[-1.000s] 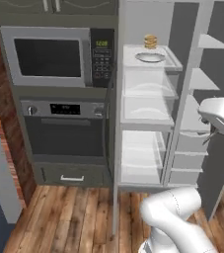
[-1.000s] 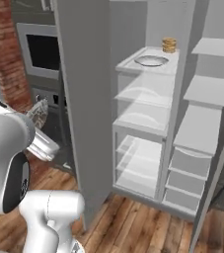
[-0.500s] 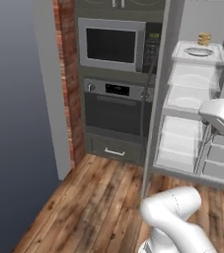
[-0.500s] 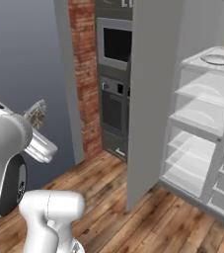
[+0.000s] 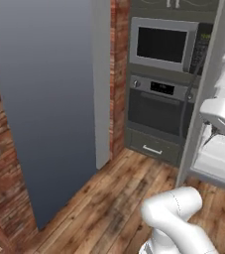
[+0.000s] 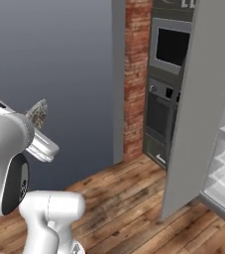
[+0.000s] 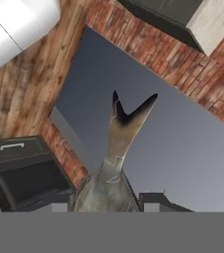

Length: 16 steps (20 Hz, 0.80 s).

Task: Retrieve the fish from the fridge and place it on the saucepan with marinade on the stove.

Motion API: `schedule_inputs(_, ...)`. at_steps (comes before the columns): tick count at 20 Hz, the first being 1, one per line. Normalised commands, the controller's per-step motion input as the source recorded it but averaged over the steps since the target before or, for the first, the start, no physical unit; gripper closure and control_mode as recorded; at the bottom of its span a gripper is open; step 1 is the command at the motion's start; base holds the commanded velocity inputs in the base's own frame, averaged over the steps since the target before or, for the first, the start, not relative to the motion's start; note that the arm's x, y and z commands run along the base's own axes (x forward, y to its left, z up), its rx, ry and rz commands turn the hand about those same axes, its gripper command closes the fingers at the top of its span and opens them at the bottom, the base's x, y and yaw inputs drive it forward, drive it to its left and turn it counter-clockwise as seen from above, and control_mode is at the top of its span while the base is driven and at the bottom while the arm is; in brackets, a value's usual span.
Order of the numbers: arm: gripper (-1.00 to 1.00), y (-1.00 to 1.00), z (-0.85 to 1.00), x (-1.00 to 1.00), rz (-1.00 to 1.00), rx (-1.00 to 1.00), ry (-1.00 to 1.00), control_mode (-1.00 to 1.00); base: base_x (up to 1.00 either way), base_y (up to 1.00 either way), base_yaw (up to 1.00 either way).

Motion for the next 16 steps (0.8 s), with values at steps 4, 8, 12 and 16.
schedule_inputs(4,1.00,0.00,0.00,0.00,0.00,0.00,0.00,1.00,-1.00,-0.01,0.41)
schedule_inputs(8,1.00,0.00,0.00,0.00,0.00,0.00,0.00,1.00,-0.99,0.36,0.33)
schedule_inputs(12,1.00,0.00,0.00,0.00,0.00,0.00,0.00,1.00,-0.78,0.92,0.24)
schedule_inputs(16,1.00,0.00,0.00,0.00,0.00,0.00,0.00,1.00,-0.34,1.00,0.21)
